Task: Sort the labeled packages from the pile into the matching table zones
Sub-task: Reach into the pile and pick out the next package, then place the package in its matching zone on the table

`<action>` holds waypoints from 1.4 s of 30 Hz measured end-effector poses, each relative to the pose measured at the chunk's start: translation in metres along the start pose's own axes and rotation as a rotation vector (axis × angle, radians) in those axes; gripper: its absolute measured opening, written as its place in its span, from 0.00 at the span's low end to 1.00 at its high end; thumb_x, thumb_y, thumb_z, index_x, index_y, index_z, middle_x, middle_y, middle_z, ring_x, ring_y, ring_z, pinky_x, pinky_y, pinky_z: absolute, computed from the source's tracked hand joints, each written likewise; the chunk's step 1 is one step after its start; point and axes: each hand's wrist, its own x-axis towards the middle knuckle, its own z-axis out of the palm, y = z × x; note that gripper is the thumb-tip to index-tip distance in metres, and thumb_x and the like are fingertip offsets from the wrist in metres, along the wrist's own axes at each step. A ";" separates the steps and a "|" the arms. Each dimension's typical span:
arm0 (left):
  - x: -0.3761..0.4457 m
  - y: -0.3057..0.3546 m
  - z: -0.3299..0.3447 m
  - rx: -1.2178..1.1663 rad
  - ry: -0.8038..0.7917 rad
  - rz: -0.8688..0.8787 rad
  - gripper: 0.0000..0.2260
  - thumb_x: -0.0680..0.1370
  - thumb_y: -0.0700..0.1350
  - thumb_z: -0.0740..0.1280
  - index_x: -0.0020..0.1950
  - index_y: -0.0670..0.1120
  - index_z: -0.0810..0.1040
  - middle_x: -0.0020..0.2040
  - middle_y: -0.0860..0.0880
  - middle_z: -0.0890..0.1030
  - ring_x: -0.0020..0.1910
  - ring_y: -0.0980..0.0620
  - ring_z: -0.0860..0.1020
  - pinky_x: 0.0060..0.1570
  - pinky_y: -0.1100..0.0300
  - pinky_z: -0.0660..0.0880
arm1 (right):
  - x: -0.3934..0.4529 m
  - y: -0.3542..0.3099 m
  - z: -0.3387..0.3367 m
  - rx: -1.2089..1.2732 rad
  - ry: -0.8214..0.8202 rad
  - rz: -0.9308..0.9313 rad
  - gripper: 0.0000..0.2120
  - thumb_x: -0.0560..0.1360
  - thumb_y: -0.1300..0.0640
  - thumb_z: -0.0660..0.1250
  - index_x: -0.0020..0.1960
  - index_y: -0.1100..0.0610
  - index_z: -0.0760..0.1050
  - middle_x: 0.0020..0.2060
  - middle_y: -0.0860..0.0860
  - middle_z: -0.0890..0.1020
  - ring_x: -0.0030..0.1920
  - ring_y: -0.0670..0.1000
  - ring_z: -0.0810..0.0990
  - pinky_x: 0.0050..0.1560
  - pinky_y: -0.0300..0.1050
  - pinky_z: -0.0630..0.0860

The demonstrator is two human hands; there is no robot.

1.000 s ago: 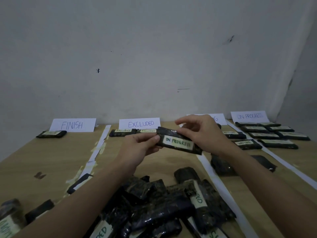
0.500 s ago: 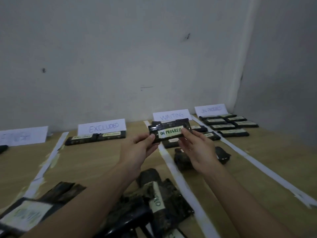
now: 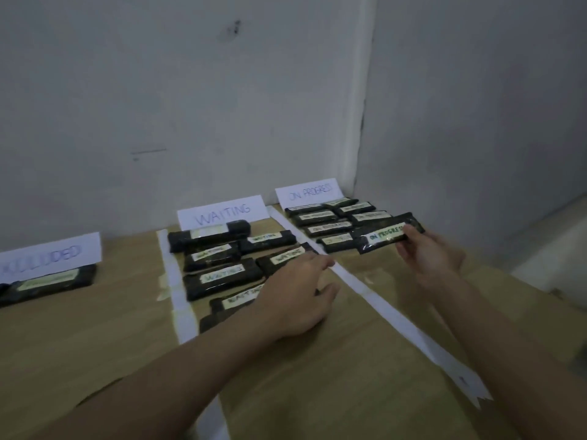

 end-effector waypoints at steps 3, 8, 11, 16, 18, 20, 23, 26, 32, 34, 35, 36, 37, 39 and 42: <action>0.030 0.008 0.021 0.130 -0.099 0.107 0.19 0.79 0.50 0.58 0.68 0.48 0.67 0.66 0.50 0.71 0.64 0.50 0.70 0.63 0.53 0.69 | 0.057 0.000 -0.008 -0.128 0.212 -0.080 0.07 0.70 0.64 0.71 0.38 0.58 0.74 0.46 0.61 0.81 0.36 0.51 0.81 0.29 0.36 0.79; 0.076 0.013 0.047 0.313 -0.217 0.284 0.16 0.78 0.51 0.57 0.64 0.47 0.70 0.61 0.49 0.73 0.59 0.49 0.72 0.60 0.51 0.69 | 0.118 0.005 -0.004 -0.255 0.355 -0.168 0.14 0.70 0.64 0.72 0.54 0.66 0.76 0.43 0.59 0.80 0.33 0.50 0.79 0.22 0.30 0.73; 0.097 0.010 0.058 0.330 -0.226 0.314 0.15 0.78 0.52 0.56 0.61 0.48 0.70 0.59 0.49 0.73 0.57 0.49 0.73 0.58 0.53 0.69 | 0.145 0.011 -0.001 -0.325 0.394 -0.193 0.15 0.70 0.64 0.72 0.55 0.65 0.76 0.44 0.58 0.79 0.37 0.52 0.79 0.21 0.29 0.72; 0.110 0.007 0.068 0.327 -0.254 0.293 0.15 0.79 0.54 0.56 0.62 0.48 0.69 0.60 0.50 0.72 0.58 0.50 0.72 0.59 0.51 0.68 | 0.169 0.021 -0.003 -0.734 0.345 -0.250 0.13 0.70 0.57 0.72 0.50 0.66 0.78 0.45 0.60 0.82 0.47 0.58 0.81 0.51 0.47 0.77; 0.110 0.006 0.068 0.331 -0.260 0.284 0.16 0.79 0.54 0.56 0.62 0.48 0.69 0.60 0.50 0.72 0.58 0.50 0.72 0.59 0.51 0.68 | 0.165 0.019 -0.002 -0.864 0.309 -0.282 0.14 0.71 0.56 0.71 0.50 0.67 0.78 0.50 0.62 0.80 0.52 0.60 0.78 0.52 0.46 0.73; 0.109 0.007 0.065 0.338 -0.255 0.277 0.16 0.79 0.54 0.56 0.63 0.48 0.69 0.61 0.50 0.72 0.59 0.50 0.72 0.59 0.51 0.69 | 0.160 0.017 -0.003 -0.933 0.289 -0.299 0.18 0.72 0.56 0.69 0.55 0.68 0.75 0.55 0.64 0.78 0.57 0.61 0.76 0.55 0.48 0.71; 0.105 0.008 0.057 0.340 -0.247 0.261 0.17 0.79 0.54 0.55 0.66 0.49 0.67 0.63 0.51 0.71 0.61 0.50 0.71 0.60 0.52 0.68 | 0.147 0.014 -0.006 -1.054 0.261 -0.354 0.20 0.74 0.55 0.67 0.60 0.68 0.72 0.60 0.64 0.74 0.60 0.62 0.72 0.60 0.50 0.67; 0.092 0.008 0.040 0.339 -0.217 0.237 0.18 0.79 0.54 0.55 0.67 0.50 0.67 0.63 0.51 0.71 0.61 0.51 0.71 0.60 0.53 0.69 | 0.118 0.013 -0.007 -1.102 0.176 -0.437 0.13 0.74 0.57 0.66 0.55 0.65 0.75 0.55 0.62 0.77 0.55 0.60 0.75 0.55 0.49 0.71; 0.034 -0.004 -0.014 0.384 -0.203 0.112 0.19 0.79 0.53 0.56 0.68 0.49 0.67 0.65 0.49 0.72 0.63 0.48 0.72 0.61 0.52 0.69 | 0.029 0.014 0.020 -1.225 -0.267 -0.650 0.06 0.71 0.58 0.67 0.46 0.59 0.79 0.42 0.55 0.83 0.45 0.57 0.80 0.50 0.51 0.77; 0.006 -0.014 -0.034 0.426 -0.190 0.068 0.17 0.79 0.53 0.56 0.65 0.48 0.69 0.61 0.48 0.74 0.59 0.47 0.73 0.57 0.52 0.71 | -0.008 0.015 0.037 -1.219 -0.400 -0.729 0.06 0.71 0.59 0.67 0.47 0.59 0.80 0.40 0.54 0.83 0.44 0.55 0.80 0.49 0.52 0.77; -0.009 -0.019 -0.045 0.442 -0.180 0.039 0.15 0.79 0.53 0.57 0.63 0.48 0.71 0.58 0.48 0.75 0.57 0.46 0.74 0.54 0.52 0.71 | -0.028 0.016 0.046 -1.218 -0.463 -0.766 0.06 0.71 0.60 0.67 0.46 0.58 0.80 0.39 0.53 0.83 0.43 0.55 0.80 0.49 0.52 0.77; -0.026 -0.026 -0.056 0.453 -0.171 0.008 0.15 0.79 0.53 0.57 0.61 0.48 0.72 0.57 0.47 0.75 0.56 0.46 0.75 0.53 0.52 0.72 | -0.048 0.018 0.055 -1.218 -0.527 -0.805 0.06 0.71 0.59 0.67 0.46 0.58 0.81 0.39 0.53 0.83 0.42 0.54 0.80 0.48 0.51 0.78; -0.043 -0.032 -0.066 0.461 -0.160 -0.020 0.15 0.78 0.53 0.58 0.60 0.48 0.72 0.57 0.47 0.75 0.56 0.46 0.75 0.54 0.51 0.72 | -0.068 0.020 0.065 -1.222 -0.593 -0.838 0.05 0.71 0.59 0.67 0.46 0.57 0.81 0.39 0.53 0.83 0.41 0.52 0.80 0.47 0.50 0.78; -0.078 -0.045 -0.086 0.486 -0.142 -0.075 0.15 0.78 0.52 0.58 0.61 0.47 0.72 0.59 0.47 0.76 0.57 0.45 0.75 0.55 0.50 0.72 | -0.109 0.025 0.082 -1.222 -0.716 -0.882 0.05 0.72 0.59 0.67 0.47 0.57 0.80 0.40 0.52 0.83 0.40 0.50 0.79 0.46 0.47 0.77; -0.132 -0.061 -0.114 0.516 -0.135 -0.161 0.17 0.79 0.52 0.58 0.64 0.47 0.71 0.63 0.47 0.74 0.61 0.45 0.73 0.59 0.50 0.70 | -0.165 0.036 0.103 -1.181 -0.851 -0.918 0.05 0.73 0.59 0.66 0.47 0.57 0.81 0.40 0.52 0.82 0.41 0.50 0.79 0.46 0.50 0.78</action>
